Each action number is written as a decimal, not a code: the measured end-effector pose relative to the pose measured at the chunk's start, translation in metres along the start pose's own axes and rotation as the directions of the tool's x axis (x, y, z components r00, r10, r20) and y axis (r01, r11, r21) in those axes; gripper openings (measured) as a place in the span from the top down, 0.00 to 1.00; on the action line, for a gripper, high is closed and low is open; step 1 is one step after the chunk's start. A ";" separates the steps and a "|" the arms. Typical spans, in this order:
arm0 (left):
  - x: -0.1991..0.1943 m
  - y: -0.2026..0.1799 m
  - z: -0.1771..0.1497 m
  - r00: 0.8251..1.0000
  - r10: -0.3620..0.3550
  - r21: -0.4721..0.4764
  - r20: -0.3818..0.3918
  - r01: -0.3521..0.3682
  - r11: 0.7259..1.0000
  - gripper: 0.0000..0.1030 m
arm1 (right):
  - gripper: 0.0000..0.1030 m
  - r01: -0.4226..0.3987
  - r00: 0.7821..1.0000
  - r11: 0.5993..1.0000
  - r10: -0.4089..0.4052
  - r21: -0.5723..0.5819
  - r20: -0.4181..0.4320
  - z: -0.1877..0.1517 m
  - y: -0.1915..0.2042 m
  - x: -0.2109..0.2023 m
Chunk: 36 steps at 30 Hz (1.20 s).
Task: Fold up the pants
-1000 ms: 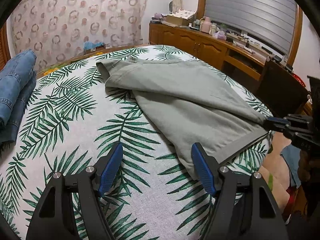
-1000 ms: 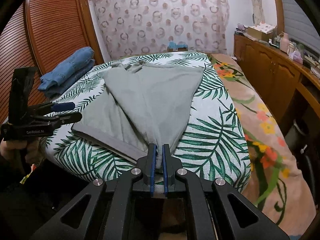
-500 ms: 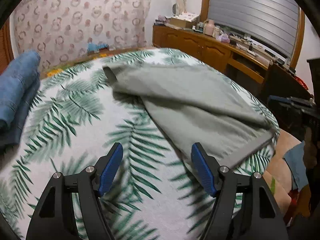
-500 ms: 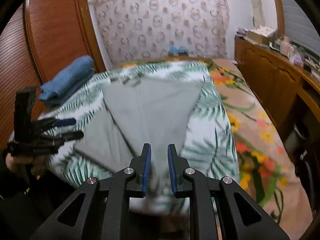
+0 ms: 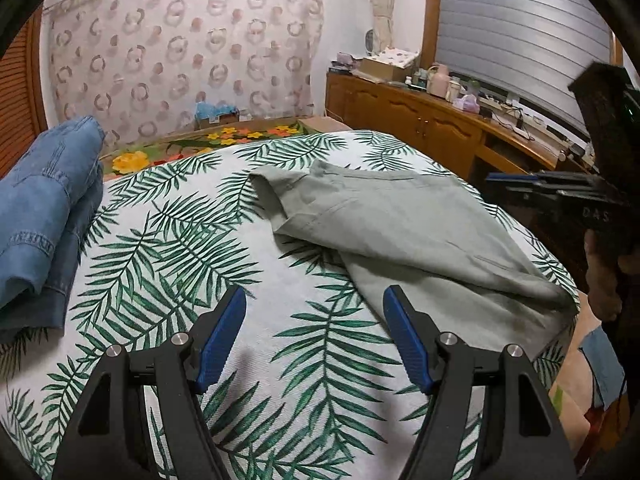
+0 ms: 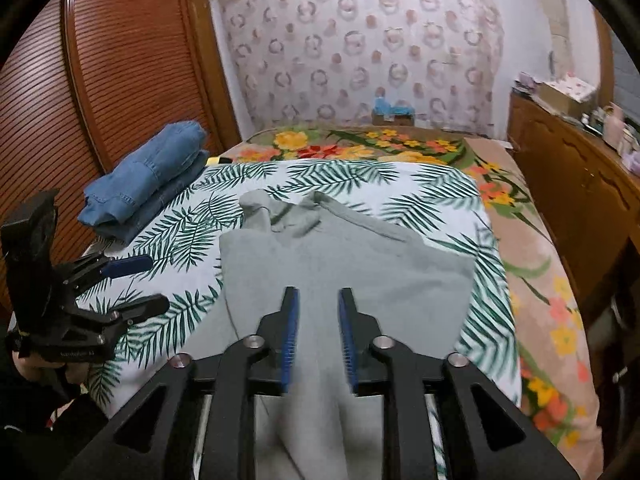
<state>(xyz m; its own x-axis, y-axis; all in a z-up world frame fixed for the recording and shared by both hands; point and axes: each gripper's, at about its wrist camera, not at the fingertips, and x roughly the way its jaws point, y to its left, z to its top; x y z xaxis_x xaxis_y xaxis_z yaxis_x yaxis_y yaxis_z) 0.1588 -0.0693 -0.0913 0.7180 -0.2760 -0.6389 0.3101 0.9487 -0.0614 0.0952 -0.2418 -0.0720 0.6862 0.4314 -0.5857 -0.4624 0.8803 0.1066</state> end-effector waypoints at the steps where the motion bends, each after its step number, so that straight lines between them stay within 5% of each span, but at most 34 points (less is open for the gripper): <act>1: 0.001 0.001 -0.001 1.000 0.004 -0.001 0.000 -0.004 1.000 0.30 | 0.68 -0.006 1.000 1.000 0.006 -0.006 -0.011 0.004 -0.001 0.006; 21: -0.003 0.008 -0.006 1.000 -0.001 -0.044 0.029 0.002 0.999 0.30 | 0.71 0.000 0.972 1.000 0.004 0.019 -0.236 0.051 0.001 0.124; 25: -0.002 0.008 -0.006 1.000 -0.002 -0.041 0.022 0.003 0.999 0.30 | 0.76 -0.009 0.970 1.000 0.011 0.013 -0.242 0.052 0.003 0.129; 27: -0.003 0.008 -0.006 1.000 -0.002 -0.041 0.024 0.003 0.999 0.30 | 0.91 -0.043 0.968 0.999 0.050 0.033 -0.247 0.051 0.001 0.131; 29: -0.002 0.008 -0.006 1.000 -0.003 -0.042 0.021 0.004 0.999 0.30 | 0.95 -0.048 0.970 0.999 0.051 0.021 -0.237 0.049 0.000 0.127; 36: 0.001 0.006 -0.005 1.000 -0.003 -0.037 0.009 0.004 0.999 0.30 | 0.96 -0.052 0.991 0.998 0.055 0.025 -0.118 0.056 -0.010 0.090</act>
<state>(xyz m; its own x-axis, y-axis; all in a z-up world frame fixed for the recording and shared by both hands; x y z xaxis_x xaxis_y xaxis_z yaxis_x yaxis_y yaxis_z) 0.1581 -0.0628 -0.0962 0.7224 -0.2806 -0.6319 0.2893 0.9528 -0.0924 0.1929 -0.2008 -0.0813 0.5887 0.4527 -0.6697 -0.4833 0.8612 0.1573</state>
